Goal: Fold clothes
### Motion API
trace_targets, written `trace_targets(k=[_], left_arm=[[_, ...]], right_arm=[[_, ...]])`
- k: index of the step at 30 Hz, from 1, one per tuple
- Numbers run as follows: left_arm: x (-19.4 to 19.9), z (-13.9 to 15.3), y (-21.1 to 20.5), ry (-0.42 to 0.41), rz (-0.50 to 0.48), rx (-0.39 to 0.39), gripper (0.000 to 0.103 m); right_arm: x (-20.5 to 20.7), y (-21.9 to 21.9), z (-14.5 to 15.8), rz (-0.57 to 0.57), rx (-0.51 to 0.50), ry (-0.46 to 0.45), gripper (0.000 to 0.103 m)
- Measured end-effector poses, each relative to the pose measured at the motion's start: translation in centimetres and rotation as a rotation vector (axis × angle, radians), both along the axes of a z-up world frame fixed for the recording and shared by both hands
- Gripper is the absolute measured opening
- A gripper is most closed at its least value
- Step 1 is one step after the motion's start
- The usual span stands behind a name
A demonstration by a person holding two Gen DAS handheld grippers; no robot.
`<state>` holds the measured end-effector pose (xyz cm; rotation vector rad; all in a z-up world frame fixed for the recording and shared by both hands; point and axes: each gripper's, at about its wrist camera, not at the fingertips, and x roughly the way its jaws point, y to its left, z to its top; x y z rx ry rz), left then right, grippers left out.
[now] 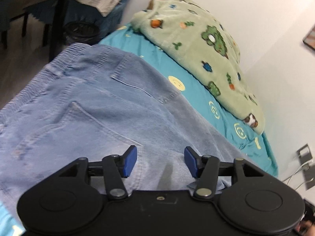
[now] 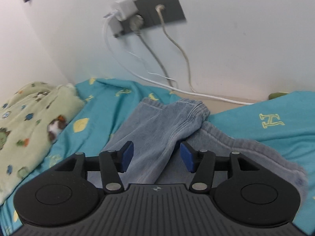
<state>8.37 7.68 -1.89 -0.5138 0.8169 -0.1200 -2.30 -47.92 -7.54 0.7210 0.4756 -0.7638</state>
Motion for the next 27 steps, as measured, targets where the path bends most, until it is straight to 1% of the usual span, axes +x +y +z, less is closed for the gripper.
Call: trace_targets(k=[2, 5, 7, 8, 11, 14, 16, 19, 22, 24, 27], left_arm=[[-0.8, 1.2, 1.6, 0.007, 0.024, 0.004, 0.055], [-2.2, 2.7, 4.5, 0.021, 0.066, -0.018, 0.062], [-3.0, 3.4, 6.5, 0.043, 0.09, -0.032, 0.062], [-3.5, 3.6, 7.5, 0.052, 0.108, -0.039, 0.062], [-4.5, 4.3, 10.2, 0.071, 0.167, -0.046, 0.062], [-5.5, 4.9, 12.5, 0.082, 0.228, -0.053, 0.064], [-6.1, 5.2, 13.8, 0.088, 0.275, -0.074, 0.067], [-6.7, 4.5, 15.2, 0.131, 0.329, -0.144, 0.067], [-7.1, 3.2, 15.9, 0.182, 0.36, -0.226, 0.067], [-7.1, 2.5, 16.1, 0.205, 0.374, -0.256, 0.067], [-7.2, 1.5, 16.5, 0.234, 0.403, -0.313, 0.067]], right_arm=[[-1.4, 0.6, 0.6, -0.003, 0.026, -0.023, 0.058], [-3.7, 1.0, 1.1, -0.051, 0.094, -0.075, 0.061], [-5.1, 1.1, 1.1, -0.085, 0.128, -0.102, 0.064], [-5.6, 1.1, 1.0, -0.105, 0.139, -0.104, 0.066], [-6.5, 0.9, 0.4, -0.157, 0.186, -0.099, 0.067], [-6.8, 1.2, 0.1, -0.202, 0.203, -0.062, 0.067], [-6.8, 1.4, -0.2, -0.224, 0.2, -0.034, 0.068], [-6.7, 1.4, -0.8, -0.257, 0.2, 0.014, 0.069], [-7.0, 0.8, -1.9, -0.281, 0.242, 0.025, 0.072], [-7.5, 0.3, -2.5, -0.305, 0.27, 0.033, 0.076], [-8.5, -0.5, -3.3, -0.365, 0.301, 0.048, 0.079]])
